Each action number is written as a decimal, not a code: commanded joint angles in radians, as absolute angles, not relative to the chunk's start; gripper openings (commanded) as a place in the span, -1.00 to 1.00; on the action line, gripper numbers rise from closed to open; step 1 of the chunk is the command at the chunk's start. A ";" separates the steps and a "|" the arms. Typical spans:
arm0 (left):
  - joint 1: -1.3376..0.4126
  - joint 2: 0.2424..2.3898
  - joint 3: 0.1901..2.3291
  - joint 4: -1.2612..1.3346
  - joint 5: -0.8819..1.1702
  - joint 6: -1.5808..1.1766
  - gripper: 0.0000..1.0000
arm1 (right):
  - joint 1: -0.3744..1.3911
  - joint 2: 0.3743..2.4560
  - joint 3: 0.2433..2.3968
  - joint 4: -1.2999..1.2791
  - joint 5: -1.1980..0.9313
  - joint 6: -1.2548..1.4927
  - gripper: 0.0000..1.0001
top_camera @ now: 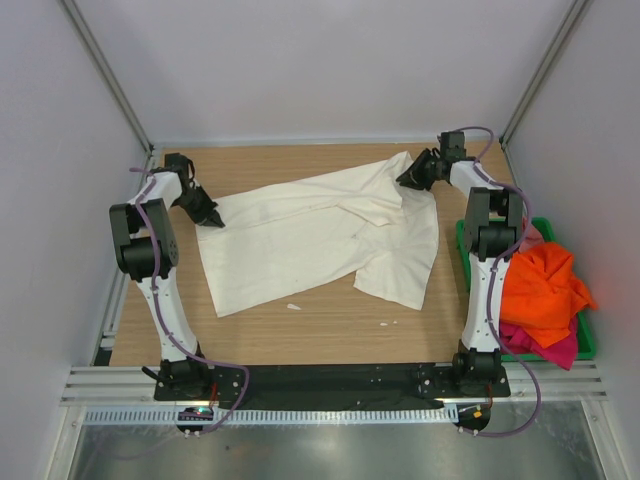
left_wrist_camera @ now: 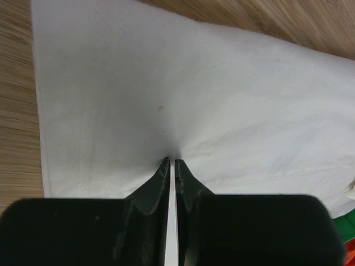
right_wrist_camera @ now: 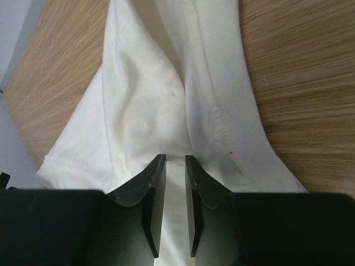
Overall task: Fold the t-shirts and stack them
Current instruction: Fold the tshirt
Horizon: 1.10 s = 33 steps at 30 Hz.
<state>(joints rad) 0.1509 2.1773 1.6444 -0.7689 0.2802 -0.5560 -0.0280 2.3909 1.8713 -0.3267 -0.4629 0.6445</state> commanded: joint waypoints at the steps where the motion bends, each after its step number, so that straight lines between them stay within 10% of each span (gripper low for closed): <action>1: 0.155 2.229 1.641 -0.769 0.224 -0.523 -0.84 | -0.026 2.390 1.879 -0.325 -0.462 0.611 -0.46; 18: 0.155 2.233 1.643 -0.775 0.219 -0.520 -0.85 | -0.014 2.470 1.982 -0.365 -0.466 0.581 -0.34; 26: 0.156 2.240 1.646 -0.781 0.209 -0.515 -0.85 | -0.021 2.428 2.060 -0.412 -0.428 0.554 -0.93; 33: 0.161 2.241 1.637 -0.779 0.206 -0.514 -0.86 | -0.035 2.401 2.138 -0.511 -0.376 0.491 -0.97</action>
